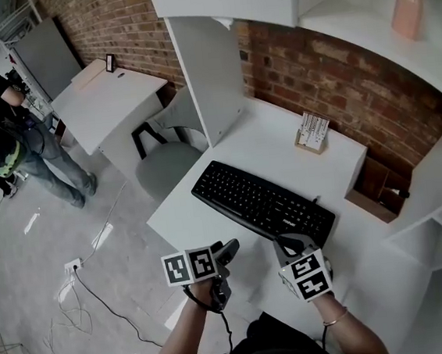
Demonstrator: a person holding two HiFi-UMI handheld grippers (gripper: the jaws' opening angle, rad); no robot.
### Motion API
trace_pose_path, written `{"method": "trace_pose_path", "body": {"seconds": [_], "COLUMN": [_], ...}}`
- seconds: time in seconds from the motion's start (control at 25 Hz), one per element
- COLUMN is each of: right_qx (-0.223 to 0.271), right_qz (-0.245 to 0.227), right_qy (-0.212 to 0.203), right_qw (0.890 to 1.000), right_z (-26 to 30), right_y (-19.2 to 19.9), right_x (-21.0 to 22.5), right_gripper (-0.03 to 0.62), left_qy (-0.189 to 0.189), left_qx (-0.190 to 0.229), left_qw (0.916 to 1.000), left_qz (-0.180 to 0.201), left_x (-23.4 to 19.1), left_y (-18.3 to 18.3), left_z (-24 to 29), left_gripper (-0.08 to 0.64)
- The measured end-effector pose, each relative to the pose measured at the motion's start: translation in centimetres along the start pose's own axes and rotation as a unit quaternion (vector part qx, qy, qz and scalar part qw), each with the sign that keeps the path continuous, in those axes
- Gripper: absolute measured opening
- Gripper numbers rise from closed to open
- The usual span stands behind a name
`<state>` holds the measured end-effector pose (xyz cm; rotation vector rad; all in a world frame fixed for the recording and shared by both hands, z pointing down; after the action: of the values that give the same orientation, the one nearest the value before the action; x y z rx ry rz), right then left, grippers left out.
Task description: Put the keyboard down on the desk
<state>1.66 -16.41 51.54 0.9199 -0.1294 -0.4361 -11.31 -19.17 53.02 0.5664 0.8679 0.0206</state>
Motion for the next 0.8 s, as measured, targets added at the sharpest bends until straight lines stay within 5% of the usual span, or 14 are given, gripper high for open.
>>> {"method": "trace_pose_path", "body": {"seconds": [0.16,0.28,0.8], "right_qx": [0.046,0.079,0.177], "right_qz": [0.067,0.103,0.129], "right_qy": [-0.028,-0.046,-0.040], "right_qw": [0.996,0.990,0.975], "right_z": [-1.9,-3.6,-10.6], "right_y": [-1.3,-2.3,-3.6], "right_x": [-0.7,-1.3,-3.0], "right_gripper": [0.007,0.005,0.005], "left_qy": [-0.028,-0.037,-0.065], "left_qx": [0.027,0.050,0.127], "left_qw": [0.9979,0.9942,0.9588], "left_qz": [0.052,0.087,0.245], "left_x": [0.8,1.8,5.9], "left_y": [0.2,0.2,1.1], "left_z": [-1.3,-2.5,-8.3], "left_gripper": [0.089,0.042,0.009]}}
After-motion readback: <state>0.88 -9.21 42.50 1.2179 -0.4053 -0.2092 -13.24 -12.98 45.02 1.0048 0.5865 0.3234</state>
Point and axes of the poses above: the fingertips, and each gripper's own axes: z forward along the fingers, x to its right, y out of its underside, the point moved 1 cm from there along -z, backward along the fingers, and after that the axes turned 7 degrees about y, right-handed, at the moved point
